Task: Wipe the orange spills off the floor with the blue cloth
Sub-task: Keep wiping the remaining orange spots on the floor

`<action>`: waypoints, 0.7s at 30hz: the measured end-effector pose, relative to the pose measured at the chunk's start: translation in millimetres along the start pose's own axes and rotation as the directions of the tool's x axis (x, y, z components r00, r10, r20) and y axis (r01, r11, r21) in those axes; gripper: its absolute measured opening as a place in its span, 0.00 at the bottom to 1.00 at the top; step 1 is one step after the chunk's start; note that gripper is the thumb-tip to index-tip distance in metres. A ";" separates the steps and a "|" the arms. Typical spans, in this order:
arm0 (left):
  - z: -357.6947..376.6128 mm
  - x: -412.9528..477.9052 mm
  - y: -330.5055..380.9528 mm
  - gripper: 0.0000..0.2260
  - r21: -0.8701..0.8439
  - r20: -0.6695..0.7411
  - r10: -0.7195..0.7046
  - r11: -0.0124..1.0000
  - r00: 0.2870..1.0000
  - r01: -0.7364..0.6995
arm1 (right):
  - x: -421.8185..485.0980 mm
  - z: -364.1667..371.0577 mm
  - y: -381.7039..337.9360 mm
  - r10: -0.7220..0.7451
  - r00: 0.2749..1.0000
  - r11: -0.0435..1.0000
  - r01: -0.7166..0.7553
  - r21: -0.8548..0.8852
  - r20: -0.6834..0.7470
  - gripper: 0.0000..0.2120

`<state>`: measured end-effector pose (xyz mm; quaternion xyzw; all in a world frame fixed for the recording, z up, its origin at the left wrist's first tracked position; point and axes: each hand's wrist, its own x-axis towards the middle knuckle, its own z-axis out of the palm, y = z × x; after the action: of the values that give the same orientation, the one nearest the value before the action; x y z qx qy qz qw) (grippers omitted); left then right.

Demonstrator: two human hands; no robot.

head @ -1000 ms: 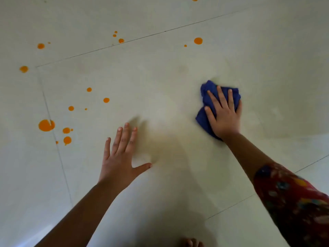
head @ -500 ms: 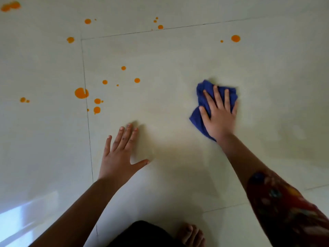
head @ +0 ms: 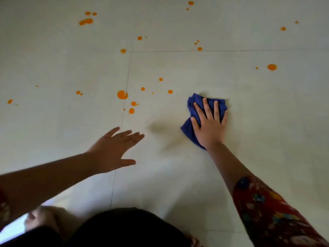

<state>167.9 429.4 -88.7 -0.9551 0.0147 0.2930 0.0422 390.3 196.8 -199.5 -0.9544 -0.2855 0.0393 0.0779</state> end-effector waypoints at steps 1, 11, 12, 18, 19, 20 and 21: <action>-4.7 -2.0 -4.6 0.38 0.044 0.006 0.052 0.998 0.999 -0.052 | 8.6 3.5 -19.6 0.053 0.998 0.998 -0.054 0.031 0.022 0.26; -24.7 -70.6 -72.9 0.31 0.012 0.135 0.223 0.974 0.965 -0.227 | -71.0 15.3 -60.3 -0.405 0.914 0.914 0.405 -0.003 -0.002 0.30; -18.8 -76.7 -80.9 0.31 -0.017 0.145 0.202 0.979 0.969 -0.201 | -56.1 13.6 -50.3 -0.369 0.929 0.929 0.369 -0.037 -0.007 0.30; 42.9 -77.1 -119.6 0.42 -0.224 0.035 -0.007 0.974 0.999 0.015 | -22.1 22.6 -93.7 -0.494 0.865 0.852 0.502 -0.148 0.091 0.32; 53.5 -76.3 -120.3 0.44 -0.272 0.020 -0.044 0.961 0.999 0.048 | -33.8 29.2 -103.7 -0.679 0.723 0.708 0.690 -0.149 0.125 0.31; 67.4 -73.1 -121.9 0.46 -0.318 -0.016 -0.069 0.946 0.997 0.061 | -44.4 30.9 -111.0 -0.813 0.552 0.536 0.834 -0.132 0.184 0.30; 75.6 -69.7 -118.9 0.47 -0.348 -0.046 -0.094 0.935 0.995 0.072 | -50.4 26.3 -112.7 -0.871 0.422 0.411 0.907 -0.095 0.252 0.29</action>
<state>74.2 554.8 -103.4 -0.9560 -0.0761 0.2594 -0.1143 284.5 265.3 -204.5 -0.6514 -0.7567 0.0380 -0.0410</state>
